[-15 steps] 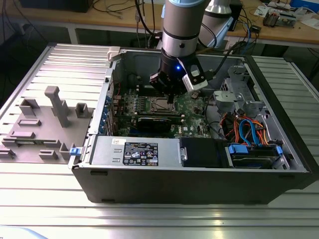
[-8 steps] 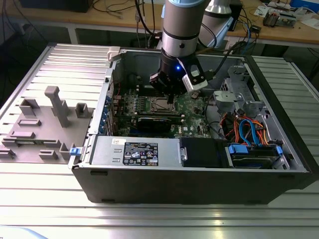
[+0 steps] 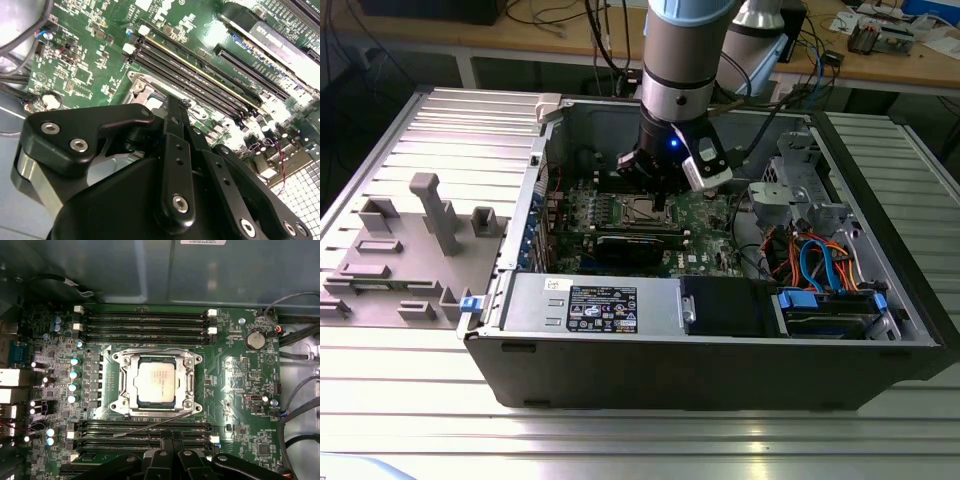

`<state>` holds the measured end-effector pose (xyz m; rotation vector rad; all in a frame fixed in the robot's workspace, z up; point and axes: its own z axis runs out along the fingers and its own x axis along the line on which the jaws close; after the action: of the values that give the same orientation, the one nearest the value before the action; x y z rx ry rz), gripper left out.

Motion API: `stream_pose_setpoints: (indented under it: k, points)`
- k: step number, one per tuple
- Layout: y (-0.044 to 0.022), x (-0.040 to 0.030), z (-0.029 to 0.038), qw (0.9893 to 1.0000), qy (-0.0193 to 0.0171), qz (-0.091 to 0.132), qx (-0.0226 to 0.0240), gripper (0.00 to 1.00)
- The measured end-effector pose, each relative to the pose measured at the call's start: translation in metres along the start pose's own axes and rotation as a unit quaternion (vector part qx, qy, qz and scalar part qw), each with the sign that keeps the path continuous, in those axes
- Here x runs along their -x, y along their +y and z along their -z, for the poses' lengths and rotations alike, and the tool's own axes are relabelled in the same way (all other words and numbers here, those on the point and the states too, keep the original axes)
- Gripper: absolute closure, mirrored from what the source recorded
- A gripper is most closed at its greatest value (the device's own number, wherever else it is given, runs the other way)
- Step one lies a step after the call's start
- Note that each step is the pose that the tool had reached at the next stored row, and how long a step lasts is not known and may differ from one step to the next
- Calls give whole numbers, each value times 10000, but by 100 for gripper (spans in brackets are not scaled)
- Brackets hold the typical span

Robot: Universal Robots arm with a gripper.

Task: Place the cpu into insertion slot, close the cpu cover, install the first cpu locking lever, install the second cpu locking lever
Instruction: 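Install the second cpu locking lever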

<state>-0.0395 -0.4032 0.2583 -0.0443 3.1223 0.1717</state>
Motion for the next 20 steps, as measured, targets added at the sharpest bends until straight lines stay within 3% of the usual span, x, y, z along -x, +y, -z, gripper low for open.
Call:
stream_pose_setpoints:
  k: [2,5,17,20]
  points:
    - [0,-50,-15,10000,22,15,15,89]
    - [-4,-72,-54,10000,45,16,20,89]
    - [-4,-72,-61,10000,49,17,22,89]
    - [-7,-72,-79,10000,93,12,25,89]
